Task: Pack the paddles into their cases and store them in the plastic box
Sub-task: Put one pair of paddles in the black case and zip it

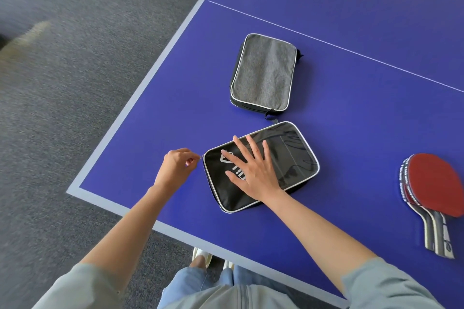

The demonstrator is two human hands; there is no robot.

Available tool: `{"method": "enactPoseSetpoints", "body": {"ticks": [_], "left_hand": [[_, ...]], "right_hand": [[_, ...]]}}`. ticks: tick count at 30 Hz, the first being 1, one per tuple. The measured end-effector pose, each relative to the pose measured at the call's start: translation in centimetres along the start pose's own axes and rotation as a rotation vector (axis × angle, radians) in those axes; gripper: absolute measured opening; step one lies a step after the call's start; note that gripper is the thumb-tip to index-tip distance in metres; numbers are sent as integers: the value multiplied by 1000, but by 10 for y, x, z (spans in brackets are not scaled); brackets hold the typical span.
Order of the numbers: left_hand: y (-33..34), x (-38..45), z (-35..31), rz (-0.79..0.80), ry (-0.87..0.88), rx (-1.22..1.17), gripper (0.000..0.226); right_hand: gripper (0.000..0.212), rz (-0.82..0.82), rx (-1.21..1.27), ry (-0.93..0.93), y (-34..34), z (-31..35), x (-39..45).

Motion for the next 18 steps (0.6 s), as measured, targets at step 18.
{"method": "enactPoseSetpoints", "body": {"ticks": [18], "left_hand": [[25, -21, 19, 19, -405, -300, 10]], "right_hand": [[49, -55, -13, 13, -1, 3, 0]]}}
Point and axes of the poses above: each hand's wrist, its own x-axis towards the middle knuckle, its own y-axis out of the palm, z = x × y, the point moved 7 cm from there along x, towards the middle knuckle, and after that the axes turned 15 degrees about -y, right-handed, at the moved point
